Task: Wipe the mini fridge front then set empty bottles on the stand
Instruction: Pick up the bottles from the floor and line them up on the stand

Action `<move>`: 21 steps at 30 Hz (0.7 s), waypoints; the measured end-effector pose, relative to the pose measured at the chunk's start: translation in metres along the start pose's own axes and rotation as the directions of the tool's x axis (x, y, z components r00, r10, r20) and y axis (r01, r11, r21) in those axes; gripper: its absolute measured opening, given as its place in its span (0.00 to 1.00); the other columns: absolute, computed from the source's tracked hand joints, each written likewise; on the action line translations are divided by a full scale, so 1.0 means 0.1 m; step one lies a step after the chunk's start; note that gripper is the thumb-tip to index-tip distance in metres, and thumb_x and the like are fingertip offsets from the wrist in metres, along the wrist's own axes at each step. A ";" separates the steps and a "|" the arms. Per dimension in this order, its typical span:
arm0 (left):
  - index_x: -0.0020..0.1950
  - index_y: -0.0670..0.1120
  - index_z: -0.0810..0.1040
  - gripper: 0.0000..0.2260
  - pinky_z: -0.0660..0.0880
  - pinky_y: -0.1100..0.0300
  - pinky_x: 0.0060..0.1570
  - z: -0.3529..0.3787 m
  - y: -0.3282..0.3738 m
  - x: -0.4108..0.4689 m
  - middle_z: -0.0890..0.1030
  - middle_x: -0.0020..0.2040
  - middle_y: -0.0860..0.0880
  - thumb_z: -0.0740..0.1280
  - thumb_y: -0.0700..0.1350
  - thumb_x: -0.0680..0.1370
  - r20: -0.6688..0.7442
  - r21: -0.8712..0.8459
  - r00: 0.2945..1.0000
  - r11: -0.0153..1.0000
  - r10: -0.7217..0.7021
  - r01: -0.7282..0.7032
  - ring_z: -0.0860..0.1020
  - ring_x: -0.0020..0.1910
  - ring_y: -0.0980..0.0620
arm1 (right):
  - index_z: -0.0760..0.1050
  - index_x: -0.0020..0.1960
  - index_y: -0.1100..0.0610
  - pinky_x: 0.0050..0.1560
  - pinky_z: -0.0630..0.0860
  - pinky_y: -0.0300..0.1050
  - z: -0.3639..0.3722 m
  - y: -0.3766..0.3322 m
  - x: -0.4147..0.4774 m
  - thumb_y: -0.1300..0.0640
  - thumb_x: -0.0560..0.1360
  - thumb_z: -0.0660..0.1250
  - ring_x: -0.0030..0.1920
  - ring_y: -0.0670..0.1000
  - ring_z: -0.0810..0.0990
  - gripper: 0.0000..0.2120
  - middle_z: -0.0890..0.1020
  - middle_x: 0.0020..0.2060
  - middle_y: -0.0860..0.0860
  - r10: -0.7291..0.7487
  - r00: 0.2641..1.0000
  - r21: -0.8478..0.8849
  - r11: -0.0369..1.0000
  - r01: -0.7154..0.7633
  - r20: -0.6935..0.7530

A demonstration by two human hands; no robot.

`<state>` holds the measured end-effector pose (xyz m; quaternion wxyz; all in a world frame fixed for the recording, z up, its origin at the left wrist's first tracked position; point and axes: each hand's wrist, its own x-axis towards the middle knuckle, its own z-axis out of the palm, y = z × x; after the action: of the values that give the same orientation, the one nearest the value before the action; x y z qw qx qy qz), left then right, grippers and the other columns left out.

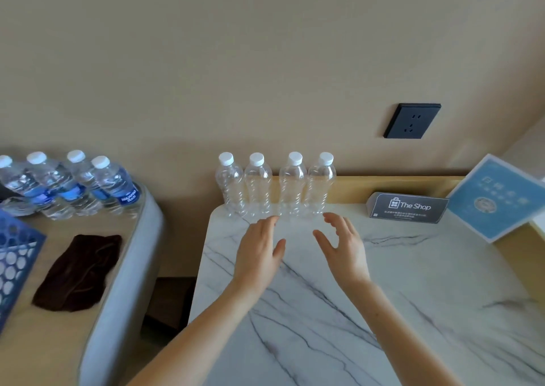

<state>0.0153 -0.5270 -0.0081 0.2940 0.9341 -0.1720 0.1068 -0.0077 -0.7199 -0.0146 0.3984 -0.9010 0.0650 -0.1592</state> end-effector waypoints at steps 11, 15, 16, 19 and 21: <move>0.69 0.39 0.74 0.29 0.74 0.46 0.65 -1.02 -0.10 -1.69 0.78 0.66 0.43 0.74 0.54 0.74 0.009 0.180 0.976 0.960 0.216 -0.214 0.76 0.66 0.41 | 0.73 0.71 0.62 0.64 0.75 0.57 -0.12 -0.86 -1.81 0.48 0.76 0.73 0.67 0.60 0.75 0.29 0.79 0.64 0.56 -0.196 0.975 -0.238 0.947 0.217 0.109; 0.73 0.43 0.71 0.30 0.70 0.48 0.70 -1.24 -0.24 -2.63 0.75 0.71 0.46 0.69 0.59 0.77 0.073 0.168 0.989 0.975 0.131 -0.142 0.72 0.71 0.44 | 0.70 0.75 0.59 0.69 0.71 0.58 -0.03 -1.17 -2.75 0.43 0.79 0.68 0.72 0.57 0.70 0.30 0.76 0.70 0.54 -0.125 0.971 -0.291 0.940 0.181 0.202; 0.73 0.44 0.71 0.30 0.69 0.49 0.70 -1.30 -0.28 -2.86 0.75 0.71 0.47 0.68 0.60 0.77 0.074 0.175 0.990 0.976 0.118 -0.129 0.72 0.71 0.45 | 0.69 0.76 0.58 0.70 0.70 0.57 0.00 -1.25 -2.99 0.42 0.80 0.66 0.73 0.56 0.69 0.30 0.74 0.71 0.54 -0.100 0.970 -0.294 0.942 0.164 0.221; 0.71 0.44 0.73 0.28 0.70 0.53 0.68 -1.49 -0.34 -3.50 0.77 0.68 0.47 0.66 0.61 0.78 0.063 0.167 0.994 0.981 0.092 -0.101 0.75 0.68 0.47 | 0.66 0.78 0.53 0.73 0.67 0.56 0.07 -1.45 -3.61 0.39 0.80 0.62 0.75 0.54 0.66 0.30 0.71 0.74 0.51 -0.034 0.966 -0.314 0.942 0.117 0.257; 0.71 0.44 0.73 0.28 0.70 0.54 0.67 -1.64 -0.33 -3.85 0.78 0.67 0.48 0.62 0.62 0.78 0.062 0.149 0.996 0.986 0.069 -0.078 0.75 0.68 0.48 | 0.65 0.78 0.51 0.75 0.66 0.55 0.09 -1.56 -3.96 0.38 0.81 0.61 0.76 0.52 0.65 0.30 0.69 0.76 0.49 -0.007 0.965 -0.332 0.938 0.098 0.263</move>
<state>-0.3417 -0.3066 -0.0090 0.2131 0.9494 -0.2060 0.1037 -0.3786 -0.5117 0.0015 0.2363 -0.9708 0.0150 -0.0374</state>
